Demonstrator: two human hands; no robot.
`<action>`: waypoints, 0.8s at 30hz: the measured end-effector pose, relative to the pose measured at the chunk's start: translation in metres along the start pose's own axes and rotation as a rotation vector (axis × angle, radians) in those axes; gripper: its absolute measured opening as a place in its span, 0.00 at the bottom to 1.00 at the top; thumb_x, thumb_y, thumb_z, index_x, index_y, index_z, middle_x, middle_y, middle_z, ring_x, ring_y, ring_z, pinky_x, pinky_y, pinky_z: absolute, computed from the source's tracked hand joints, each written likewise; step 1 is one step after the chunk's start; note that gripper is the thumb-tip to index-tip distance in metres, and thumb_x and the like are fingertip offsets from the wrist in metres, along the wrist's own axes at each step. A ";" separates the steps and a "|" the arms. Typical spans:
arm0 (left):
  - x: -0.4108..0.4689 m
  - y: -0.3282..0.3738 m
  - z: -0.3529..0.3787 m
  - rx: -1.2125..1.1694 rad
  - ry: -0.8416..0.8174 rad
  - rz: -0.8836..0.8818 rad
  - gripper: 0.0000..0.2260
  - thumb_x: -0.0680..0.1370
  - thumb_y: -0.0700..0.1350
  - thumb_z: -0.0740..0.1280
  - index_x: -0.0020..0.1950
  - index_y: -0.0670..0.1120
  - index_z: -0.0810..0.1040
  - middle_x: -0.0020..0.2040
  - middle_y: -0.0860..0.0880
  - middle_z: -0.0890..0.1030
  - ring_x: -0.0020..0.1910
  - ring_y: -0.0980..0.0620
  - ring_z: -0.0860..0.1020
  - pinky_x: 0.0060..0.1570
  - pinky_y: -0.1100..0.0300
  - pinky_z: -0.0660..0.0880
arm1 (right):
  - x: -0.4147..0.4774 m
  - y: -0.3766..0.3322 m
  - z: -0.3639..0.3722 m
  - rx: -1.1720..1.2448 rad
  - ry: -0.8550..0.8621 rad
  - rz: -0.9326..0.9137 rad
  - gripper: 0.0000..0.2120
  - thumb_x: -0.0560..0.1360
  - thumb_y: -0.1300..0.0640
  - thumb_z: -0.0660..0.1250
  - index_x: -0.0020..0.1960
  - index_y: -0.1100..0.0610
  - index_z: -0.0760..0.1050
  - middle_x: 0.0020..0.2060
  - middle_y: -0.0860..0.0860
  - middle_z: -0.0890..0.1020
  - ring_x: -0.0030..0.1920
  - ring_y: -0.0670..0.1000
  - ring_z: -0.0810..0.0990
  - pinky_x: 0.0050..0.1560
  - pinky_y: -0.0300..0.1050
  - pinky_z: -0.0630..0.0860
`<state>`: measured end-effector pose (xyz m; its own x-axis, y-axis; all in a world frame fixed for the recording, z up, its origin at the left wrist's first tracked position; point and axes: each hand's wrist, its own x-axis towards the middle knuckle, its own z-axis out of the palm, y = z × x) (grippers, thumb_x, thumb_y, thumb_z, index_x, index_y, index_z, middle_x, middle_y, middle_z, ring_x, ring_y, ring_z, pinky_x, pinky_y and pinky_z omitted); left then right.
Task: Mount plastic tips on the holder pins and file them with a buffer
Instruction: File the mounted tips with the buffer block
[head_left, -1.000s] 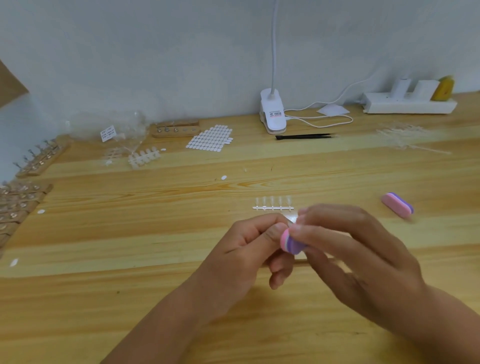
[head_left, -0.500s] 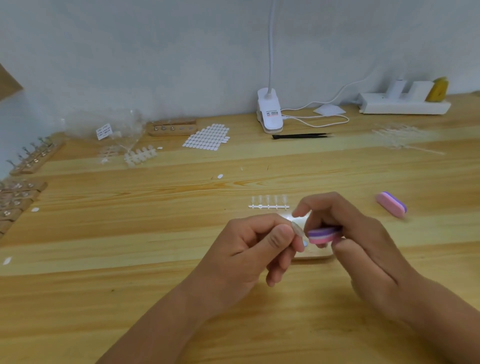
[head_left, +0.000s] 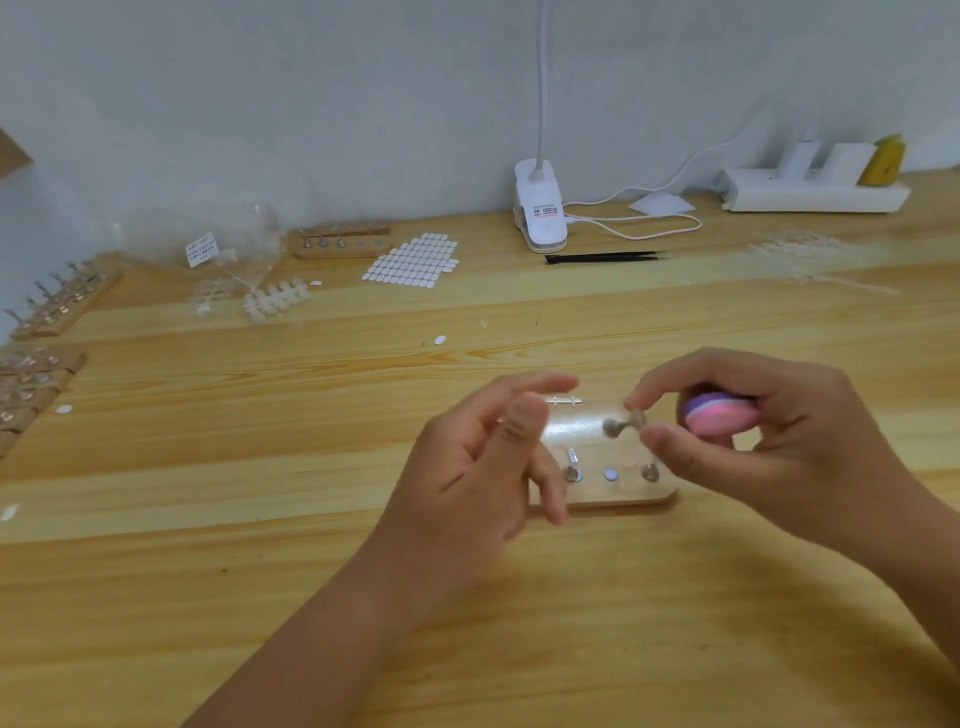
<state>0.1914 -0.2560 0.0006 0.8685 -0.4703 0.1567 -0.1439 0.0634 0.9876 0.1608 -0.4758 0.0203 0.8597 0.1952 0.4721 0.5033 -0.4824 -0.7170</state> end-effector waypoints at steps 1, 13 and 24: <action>0.000 0.000 -0.002 0.029 0.070 0.029 0.14 0.80 0.58 0.60 0.60 0.54 0.79 0.29 0.48 0.78 0.22 0.55 0.68 0.23 0.66 0.65 | 0.000 0.002 -0.003 -0.045 -0.003 0.016 0.05 0.71 0.47 0.71 0.45 0.46 0.82 0.29 0.45 0.75 0.29 0.44 0.74 0.34 0.28 0.69; 0.003 -0.013 -0.012 1.020 0.010 0.004 0.33 0.66 0.69 0.68 0.69 0.63 0.65 0.51 0.64 0.71 0.51 0.64 0.66 0.59 0.63 0.60 | 0.000 0.016 -0.006 -0.310 -0.222 0.206 0.08 0.66 0.42 0.76 0.44 0.41 0.84 0.28 0.44 0.77 0.35 0.49 0.76 0.42 0.44 0.72; 0.007 -0.017 -0.013 0.901 0.011 -0.004 0.26 0.67 0.62 0.73 0.63 0.60 0.73 0.47 0.62 0.75 0.49 0.64 0.71 0.57 0.61 0.67 | 0.005 0.028 -0.029 -0.172 -0.319 0.284 0.10 0.64 0.43 0.77 0.45 0.36 0.83 0.29 0.45 0.80 0.30 0.43 0.75 0.32 0.32 0.67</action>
<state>0.2057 -0.2487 -0.0146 0.8737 -0.4603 0.1575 -0.4538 -0.6545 0.6047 0.1766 -0.5133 0.0170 0.9590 0.2751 0.0681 0.2450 -0.6840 -0.6871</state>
